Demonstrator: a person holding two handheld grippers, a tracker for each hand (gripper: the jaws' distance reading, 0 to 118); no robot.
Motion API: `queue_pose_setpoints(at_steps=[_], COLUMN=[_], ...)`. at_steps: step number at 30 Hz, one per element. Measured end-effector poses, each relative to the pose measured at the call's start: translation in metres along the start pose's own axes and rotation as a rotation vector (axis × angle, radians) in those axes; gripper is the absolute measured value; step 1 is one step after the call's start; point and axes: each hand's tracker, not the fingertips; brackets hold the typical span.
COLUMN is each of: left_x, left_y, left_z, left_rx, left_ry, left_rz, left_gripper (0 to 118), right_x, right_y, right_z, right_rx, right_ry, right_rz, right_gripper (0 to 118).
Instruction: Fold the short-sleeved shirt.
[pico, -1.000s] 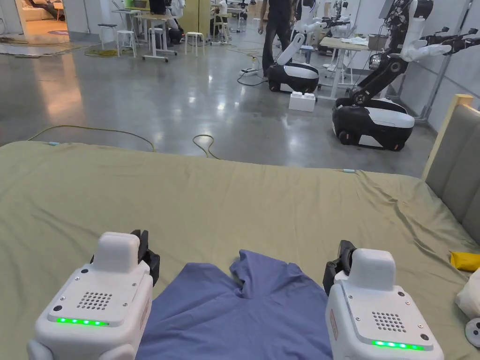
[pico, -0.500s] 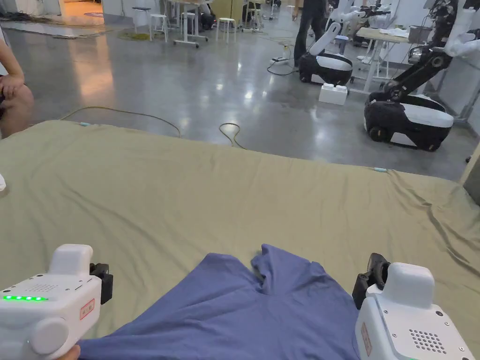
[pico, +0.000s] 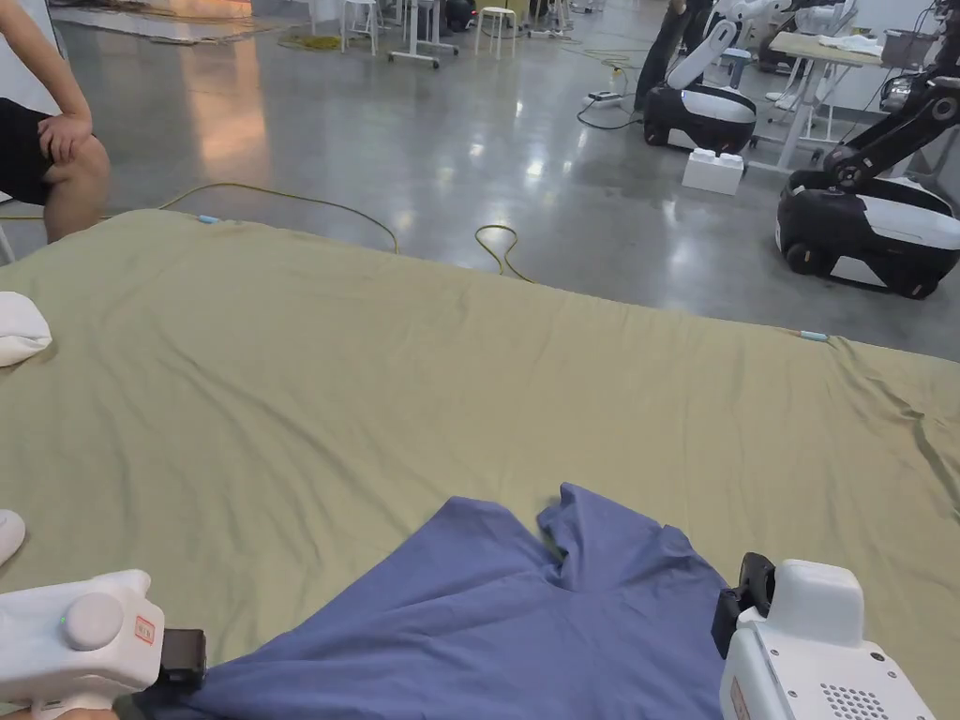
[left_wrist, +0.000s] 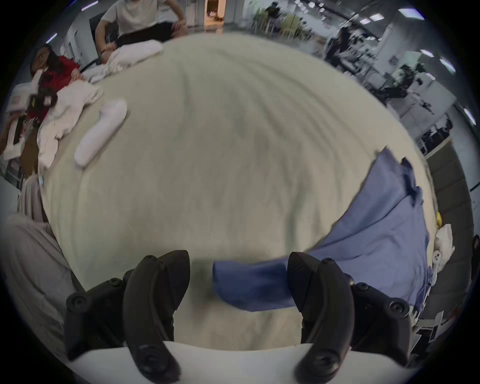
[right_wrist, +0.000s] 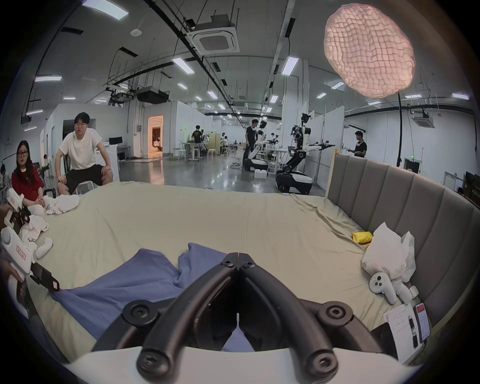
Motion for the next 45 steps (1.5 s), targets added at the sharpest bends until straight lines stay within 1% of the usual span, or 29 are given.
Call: queue_pose_setpoints(at_steps=[1,4,6,7,9,11,13,14,15,16,17,18,19,21,22,25,28,29,30,31,32,33,35,36,38,39,42,43,45], left_x=[0.003,0.01,0.012,0.013,0.021,0.021,0.022,0.024,0.023,0.019,0.016,0.015,0.014,0.012,0.014,0.011,0.012,0.012,0.014,0.015,0.016,0.016,0.018,0.019,0.022,0.022,0.022,0.023,0.026], left_y=[-0.004,-0.013,-0.012,-0.012,-0.012,-0.011,-0.01,-0.015,-0.017,-0.019,-0.02,-0.023,-0.027,-0.03,-0.032,-0.033,-0.03,-0.03,-0.029,-0.028,-0.027,-0.026,-0.024,-0.022,-0.021,-0.02,-0.014,-0.011,-0.003], left_z=[-0.004,-0.001,-0.005,-0.006,-0.003,-0.006,-0.006,-0.005,-0.004,-0.003,-0.001,0.001,0.003,0.005,0.007,0.009,0.007,0.007,0.007,0.008,0.008,0.009,0.01,0.011,0.015,0.017,0.027,0.032,0.042], left_rx=[-0.037,0.04,0.038,0.047,0.063,0.094,0.091,0.101,0.119,0.13,0.148,0.17,0.182,0.202,0.213,0.233,0.237,0.242,0.245,0.246,0.251,0.259,0.279,0.282,0.307,0.32,0.356,0.376,0.414], left_ry=[0.005,0.047,0.06,0.073,0.075,0.05,0.042,0.048,0.055,0.047,0.036,0.026,0.017,0.008,0.002,-0.01,-0.013,-0.013,-0.009,-0.009,-0.008,-0.007,-0.007,-0.008,-0.002,-0.007,-0.023,-0.028,-0.05], left_rz=[-0.006,-0.066,-0.06,-0.075,-0.119,-0.164,-0.167,-0.185,-0.194,-0.182,-0.16,-0.135,-0.133,-0.129,-0.132,-0.119,-0.113,-0.115,-0.118,-0.121,-0.124,-0.124,-0.125,-0.129,-0.14,-0.142,-0.14,-0.139,-0.157], left_gripper=[83,83,80,77,58,12,10,9,9,9,9,9,9,9,9,9,9,9,9,9,9,9,9,9,9,9,9,9,9], right_x=[0.0,0.0,0.0,0.0,0.003,0.007,0.015,0.018,0.021,0.023,0.026,0.026,0.028,0.029,0.028,0.03,0.028,0.027,0.023,0.021,0.017,0.017,0.013,0.008,0.011,0.014,0.026,0.032,0.033], right_y=[-0.001,-0.005,-0.006,-0.007,-0.006,-0.005,-0.004,-0.004,-0.004,0.01,0.01,0.01,0.009,0.003,0.002,-0.013,-0.033,-0.037,-0.041,-0.038,-0.038,-0.037,-0.035,-0.035,-0.034,-0.031,-0.01,-0.001,0.021], right_z=[-0.002,-0.01,-0.019,-0.026,-0.045,-0.07,-0.104,-0.123,-0.138,-0.143,-0.163,-0.178,-0.196,-0.228,-0.242,-0.286,-0.316,-0.32,-0.324,-0.321,-0.318,-0.317,-0.311,-0.307,-0.301,-0.296,-0.271,-0.259,-0.23], right_rx=[-0.008,-0.033,-0.05,-0.062,-0.115,-0.18,-0.244,-0.279,-0.306,-0.364,-0.421,-0.452,-0.492,-0.55,-0.578,-0.666,-0.739,-0.748,-0.773,-0.738,-0.723,-0.723,-0.678,-0.679,-0.689,-0.658,-0.587,-0.547,-0.478], right_ry=[0.003,0.003,0.006,0.006,0.016,0.033,0.061,0.061,0.067,0.103,0.115,0.136,0.156,0.159,0.186,0.22,0.232,0.244,0.246,0.217,0.222,0.237,0.259,0.235,0.236,0.203,0.179,0.173,0.148], right_rz=[0.003,0.013,0.018,0.018,0.021,0.008,0.018,0.02,0.03,0.041,0.052,0.073,0.093,0.141,0.142,0.116,0.126,0.12,0.136,0.164,0.17,0.174,0.203,0.213,0.202,0.18,0.049,0.036,0.067], right_gripper=[0,0,0,0,0,0,4,25,32,41,48,70,77,78,78,79,79,76,70,70,65,56,4,4,4,4,3,3,3])
